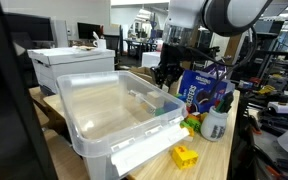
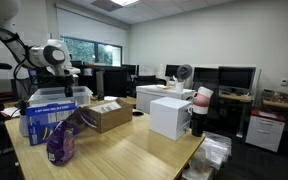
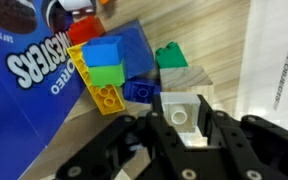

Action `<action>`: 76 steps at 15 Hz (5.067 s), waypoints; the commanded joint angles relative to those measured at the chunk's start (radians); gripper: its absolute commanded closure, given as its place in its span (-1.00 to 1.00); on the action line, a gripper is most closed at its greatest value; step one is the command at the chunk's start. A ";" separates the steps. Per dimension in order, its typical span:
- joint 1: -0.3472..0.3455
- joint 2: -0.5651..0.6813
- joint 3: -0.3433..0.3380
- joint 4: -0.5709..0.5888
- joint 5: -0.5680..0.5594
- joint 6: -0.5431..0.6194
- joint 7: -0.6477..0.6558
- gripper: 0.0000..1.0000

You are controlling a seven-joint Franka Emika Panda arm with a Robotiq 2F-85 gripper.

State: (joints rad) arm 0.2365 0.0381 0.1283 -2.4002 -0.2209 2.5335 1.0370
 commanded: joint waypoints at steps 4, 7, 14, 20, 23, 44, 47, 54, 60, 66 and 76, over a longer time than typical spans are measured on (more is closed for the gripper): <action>-0.015 -0.007 0.015 -0.018 0.001 0.054 -0.003 0.80; -0.013 0.000 0.016 -0.014 -0.003 0.063 -0.002 0.80; -0.011 0.033 0.021 -0.007 0.013 0.074 -0.023 0.80; -0.003 0.049 0.015 0.003 -0.023 0.074 0.018 0.80; -0.002 0.048 0.017 0.005 -0.016 0.073 0.011 0.80; 0.023 -0.092 0.048 -0.003 -0.125 0.041 0.126 -1.00; 0.011 -0.128 0.079 -0.001 -0.170 0.043 0.163 -1.00; 0.011 -0.117 0.110 0.006 -0.024 0.114 0.045 -1.00; 0.024 -0.076 0.128 0.022 0.122 0.112 -0.104 -0.94; 0.035 -0.044 0.139 0.039 0.234 0.076 -0.259 -0.24; 0.034 -0.018 0.141 0.059 0.278 -0.002 -0.385 0.80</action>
State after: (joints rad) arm 0.2701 0.0150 0.2734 -2.3567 0.0442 2.5739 0.6985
